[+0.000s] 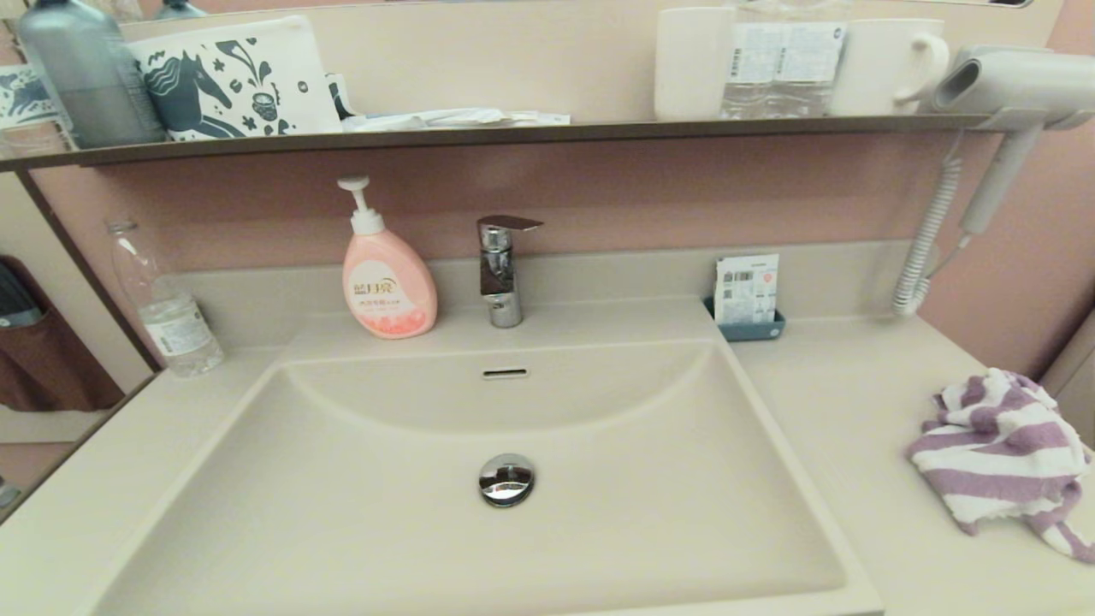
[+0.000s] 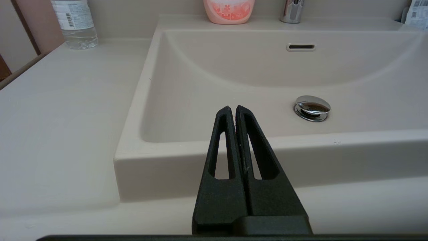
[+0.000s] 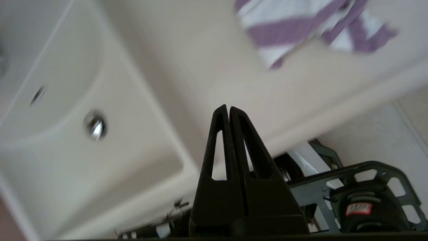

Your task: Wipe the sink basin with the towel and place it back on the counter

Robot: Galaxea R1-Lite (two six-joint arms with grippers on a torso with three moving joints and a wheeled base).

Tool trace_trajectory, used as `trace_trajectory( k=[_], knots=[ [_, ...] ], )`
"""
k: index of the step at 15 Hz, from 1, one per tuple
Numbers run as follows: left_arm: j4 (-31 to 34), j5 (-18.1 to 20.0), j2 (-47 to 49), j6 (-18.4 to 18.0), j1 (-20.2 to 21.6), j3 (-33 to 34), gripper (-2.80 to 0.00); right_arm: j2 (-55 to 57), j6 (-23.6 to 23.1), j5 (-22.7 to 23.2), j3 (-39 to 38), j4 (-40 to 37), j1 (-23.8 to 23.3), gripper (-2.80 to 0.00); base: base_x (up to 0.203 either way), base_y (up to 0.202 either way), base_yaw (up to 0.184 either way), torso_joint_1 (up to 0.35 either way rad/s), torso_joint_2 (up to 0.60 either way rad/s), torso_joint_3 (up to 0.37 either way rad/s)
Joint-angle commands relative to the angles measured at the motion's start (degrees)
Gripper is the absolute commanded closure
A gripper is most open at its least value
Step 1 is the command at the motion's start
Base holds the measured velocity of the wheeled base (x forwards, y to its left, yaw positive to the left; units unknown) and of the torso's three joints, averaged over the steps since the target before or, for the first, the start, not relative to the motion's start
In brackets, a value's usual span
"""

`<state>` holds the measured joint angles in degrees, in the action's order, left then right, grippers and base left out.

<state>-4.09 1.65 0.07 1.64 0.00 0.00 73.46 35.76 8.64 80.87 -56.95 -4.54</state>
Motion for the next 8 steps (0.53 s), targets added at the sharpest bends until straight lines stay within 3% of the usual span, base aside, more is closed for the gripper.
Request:
trace_trajectory(
  k=[1, 3, 8],
  knots=[
    [-0.04, 0.02, 0.01, 0.03, 0.0, 0.0, 0.0, -11.16, -0.18, 1.46, -3.03, -0.47, 1.0, 0.0, 0.0, 0.0, 0.0, 0.0, 0.0, 0.0],
    [-0.04, 0.02, 0.01, 0.03, 0.0, 0.0, 0.0, -20.94, -1.08, 2.24, -5.4, -1.35, 1.22, 0.0, 0.0, 0.0, 0.0, 0.0, 0.0, 0.0],
    [-0.04, 0.02, 0.01, 0.03, 0.0, 0.0, 0.0, -43.85, -2.93, -0.8, -11.24, -2.25, 1.23, 0.0, 0.0, 0.0, 0.0, 0.0, 0.0, 0.0]
  ],
)
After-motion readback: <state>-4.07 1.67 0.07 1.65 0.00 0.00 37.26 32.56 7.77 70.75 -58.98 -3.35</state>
